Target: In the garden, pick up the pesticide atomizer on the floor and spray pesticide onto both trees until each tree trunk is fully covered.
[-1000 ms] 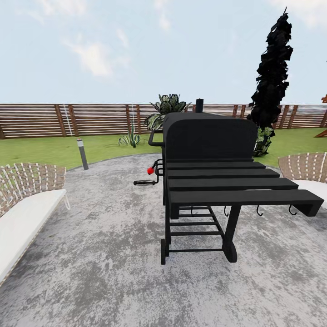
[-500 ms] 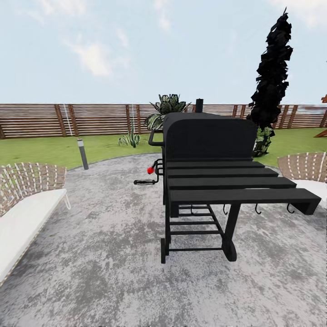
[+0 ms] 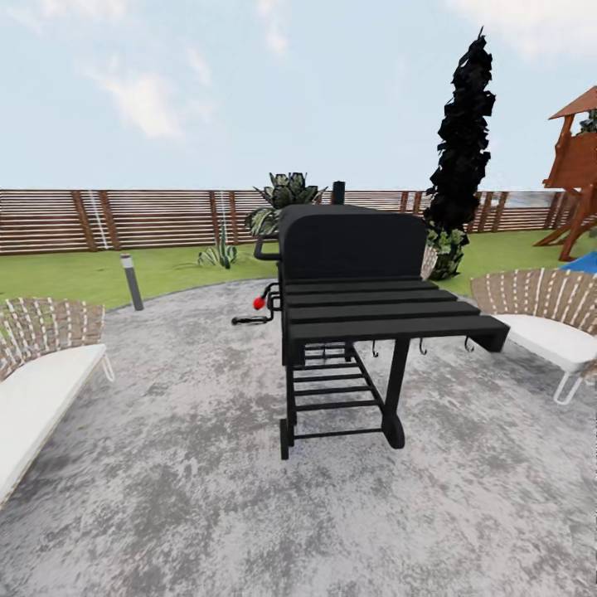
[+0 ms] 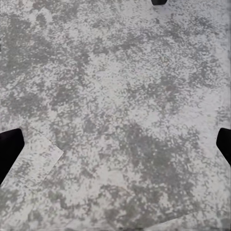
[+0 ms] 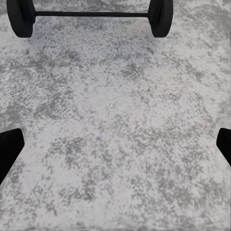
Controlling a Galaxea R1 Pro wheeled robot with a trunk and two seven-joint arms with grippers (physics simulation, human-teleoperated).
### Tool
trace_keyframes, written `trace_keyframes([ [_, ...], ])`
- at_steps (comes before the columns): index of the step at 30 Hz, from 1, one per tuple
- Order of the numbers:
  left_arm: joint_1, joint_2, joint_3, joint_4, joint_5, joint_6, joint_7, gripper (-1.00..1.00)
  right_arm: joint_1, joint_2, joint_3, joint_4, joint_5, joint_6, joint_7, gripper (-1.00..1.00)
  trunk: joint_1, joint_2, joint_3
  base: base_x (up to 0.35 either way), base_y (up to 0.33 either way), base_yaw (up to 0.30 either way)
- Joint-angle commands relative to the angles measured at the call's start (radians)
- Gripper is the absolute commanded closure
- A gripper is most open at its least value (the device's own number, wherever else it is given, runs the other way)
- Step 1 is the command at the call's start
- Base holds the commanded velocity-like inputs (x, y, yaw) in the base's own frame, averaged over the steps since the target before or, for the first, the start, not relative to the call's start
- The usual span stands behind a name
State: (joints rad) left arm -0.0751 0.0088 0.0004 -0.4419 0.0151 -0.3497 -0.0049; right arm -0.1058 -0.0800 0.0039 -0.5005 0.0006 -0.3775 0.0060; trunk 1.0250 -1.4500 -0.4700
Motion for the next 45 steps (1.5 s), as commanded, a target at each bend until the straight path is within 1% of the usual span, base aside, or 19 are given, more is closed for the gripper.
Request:
trace_keyframes([
  [1, 0.000, 0.000, 0.001, 0.000, 0.001, 0.000, 0.000, -1.00, 0.000, 0.000, -0.001, 0.000, 0.001, -0.002, -0.002, -1.00, 0.000, 0.000, 0.000, -0.284, 0.200, -0.001],
  [8, 0.000, 0.000, 0.001, 0.000, 0.002, 0.000, 0.000, -1.00, 0.000, 0.000, -0.001, 0.000, 0.001, -0.003, -0.003, -1.00, 0.000, 0.000, 0.000, -0.281, 0.214, -0.031],
  [12, 0.000, 0.000, 0.001, 0.000, 0.002, 0.000, 0.000, -1.00, 0.000, 0.000, -0.002, 0.002, 0.000, -0.003, -0.003, -1.00, 0.000, 0.000, 0.000, -0.280, 0.220, -0.206],
  [20, 0.000, 0.000, 0.001, 0.000, 0.002, 0.000, 0.000, -1.00, 0.000, 0.000, -0.004, 0.055, -0.003, -0.003, -0.003, -1.00, 0.000, 0.000, 0.000, -0.283, 0.201, -0.260],
  [29, 0.000, 0.000, 0.001, 0.000, 0.002, 0.000, 0.000, -1.00, 0.000, 0.000, -0.007, 0.059, -0.005, -0.003, -0.004, -1.00, 0.000, 0.000, 0.000, -0.303, -0.020, -0.269],
  [45, 0.000, 0.005, 0.004, -0.001, 0.003, 0.000, 0.000, -1.00, 0.000, 0.000, -0.007, 0.059, -0.005, -0.003, -0.004, -1.00, 0.000, 0.000, 0.000, -0.024, -0.018, -0.271],
])
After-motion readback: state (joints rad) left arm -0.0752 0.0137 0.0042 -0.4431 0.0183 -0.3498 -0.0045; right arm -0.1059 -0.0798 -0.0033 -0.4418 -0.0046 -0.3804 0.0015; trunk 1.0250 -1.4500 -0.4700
